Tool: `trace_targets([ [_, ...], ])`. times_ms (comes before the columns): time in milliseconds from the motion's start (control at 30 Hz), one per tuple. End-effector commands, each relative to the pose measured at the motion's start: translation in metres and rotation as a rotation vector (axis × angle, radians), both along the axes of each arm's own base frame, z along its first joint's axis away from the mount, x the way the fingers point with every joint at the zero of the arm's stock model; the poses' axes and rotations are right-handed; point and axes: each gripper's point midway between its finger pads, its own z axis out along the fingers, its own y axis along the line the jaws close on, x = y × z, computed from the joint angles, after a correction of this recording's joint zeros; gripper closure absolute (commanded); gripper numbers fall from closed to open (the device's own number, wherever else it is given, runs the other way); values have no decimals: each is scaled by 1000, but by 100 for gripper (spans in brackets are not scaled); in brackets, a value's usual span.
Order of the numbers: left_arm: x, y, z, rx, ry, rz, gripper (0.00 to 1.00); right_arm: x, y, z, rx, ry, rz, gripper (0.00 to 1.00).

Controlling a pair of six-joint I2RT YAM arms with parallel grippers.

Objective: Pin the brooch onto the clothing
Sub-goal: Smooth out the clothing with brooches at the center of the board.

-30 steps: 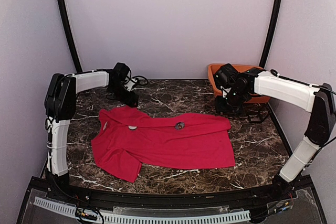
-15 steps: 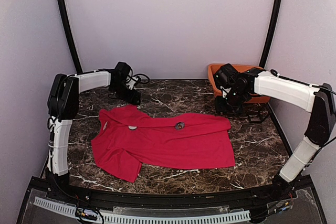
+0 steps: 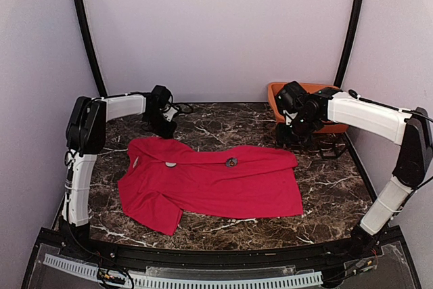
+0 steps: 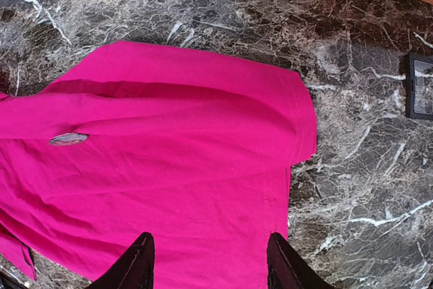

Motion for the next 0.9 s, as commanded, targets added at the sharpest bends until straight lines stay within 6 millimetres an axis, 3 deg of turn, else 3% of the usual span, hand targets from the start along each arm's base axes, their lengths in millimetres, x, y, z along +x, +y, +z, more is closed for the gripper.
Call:
trace_targets([
  [0,4,14,-13,89,1,36,99,6,1,1,4,-11,-1,46],
  [100,28,37,7,148,-95,131,99,7,2,0,1,-11,2,46],
  [333,76,81,55,108,-307,351,99,9,0,-1,-12,-13,-2,46],
  [433,91,87,67,79,-381,402,99,12,1,-3,-20,-14,-3,46],
  [700,113,100,72,137,-473,463,99,38,2,-5,-58,-33,-31,46],
  [867,119,105,58,195,-453,460,99,68,6,-13,-69,-33,-45,46],
])
